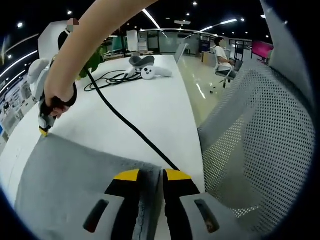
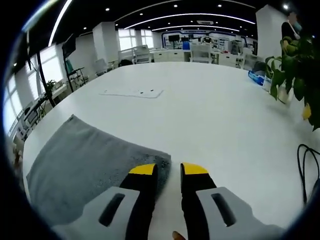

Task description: Fold the towel on the table until its edges align and the towel forms a compact rectangular stack.

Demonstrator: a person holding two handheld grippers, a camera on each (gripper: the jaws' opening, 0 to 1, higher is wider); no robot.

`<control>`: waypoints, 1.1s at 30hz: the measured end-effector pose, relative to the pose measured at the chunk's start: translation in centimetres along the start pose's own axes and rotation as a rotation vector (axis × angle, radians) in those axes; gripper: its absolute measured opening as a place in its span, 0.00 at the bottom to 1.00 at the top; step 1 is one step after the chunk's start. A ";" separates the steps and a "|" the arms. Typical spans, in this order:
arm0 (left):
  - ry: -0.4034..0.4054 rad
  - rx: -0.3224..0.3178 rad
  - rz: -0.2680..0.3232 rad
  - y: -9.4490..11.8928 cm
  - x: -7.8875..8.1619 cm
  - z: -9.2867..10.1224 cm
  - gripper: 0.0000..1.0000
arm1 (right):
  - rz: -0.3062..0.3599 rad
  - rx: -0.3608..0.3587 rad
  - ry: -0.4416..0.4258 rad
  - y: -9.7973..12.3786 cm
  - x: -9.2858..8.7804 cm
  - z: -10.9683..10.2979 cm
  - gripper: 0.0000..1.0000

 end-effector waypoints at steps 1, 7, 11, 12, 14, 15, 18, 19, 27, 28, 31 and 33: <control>0.001 0.008 0.005 -0.1 0.1 -0.1 0.17 | 0.000 0.000 -0.001 0.0 0.0 0.0 0.17; 0.049 0.010 -0.002 -0.7 -0.6 -0.3 0.14 | -0.003 -0.004 0.003 -0.4 0.0 0.2 0.16; 0.067 0.005 -0.011 -1.0 -1.1 0.1 0.14 | -0.006 0.011 -0.004 -0.7 -0.4 0.0 0.12; 0.066 0.005 -0.016 -1.1 -1.3 0.2 0.14 | -0.004 0.013 -0.006 -0.7 -0.4 0.0 0.11; 0.064 0.023 -0.015 -1.1 -1.3 0.3 0.14 | -0.011 0.024 0.014 -0.8 -0.7 -0.2 0.09; 0.062 0.030 -0.018 -1.2 -1.2 0.3 0.13 | -0.007 0.032 0.035 -0.9 -0.6 -0.4 0.07; 0.058 0.044 -0.021 -1.2 -1.1 0.4 0.13 | -0.006 0.044 0.054 -0.9 -0.6 -0.7 0.05; 0.065 0.051 -0.019 -1.2 -1.1 0.3 0.13 | -0.003 0.054 0.051 -0.9 -0.7 -0.9 0.02; 0.058 0.091 -0.022 -1.3 -0.9 -0.2 0.06 | -0.056 0.093 0.136 -1.0 -0.5 -0.9 0.01; 0.056 0.093 -0.022 -1.3 -0.9 -0.2 0.05 | -0.056 0.093 0.133 -1.0 -0.5 -0.9 0.01; 0.049 0.101 -0.020 -1.3 -0.8 -0.2 0.04 | -0.064 0.099 0.139 -1.1 -0.5 -0.9 0.00; 0.059 0.105 -0.014 -1.2 -0.8 -0.2 0.04 | -0.078 0.103 0.159 -0.8 -0.4 -1.2 0.00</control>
Point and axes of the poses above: the point that each gripper's makers call its tool centre point, and the gripper's own axes: y roughly backward along the fingers, z roughly to its right, x roughly out of its top, the point moved 2 cm from there along y, roughly backward along the fingers, and after that the axes turned 3 degrees about y, right-handed, at the moved point
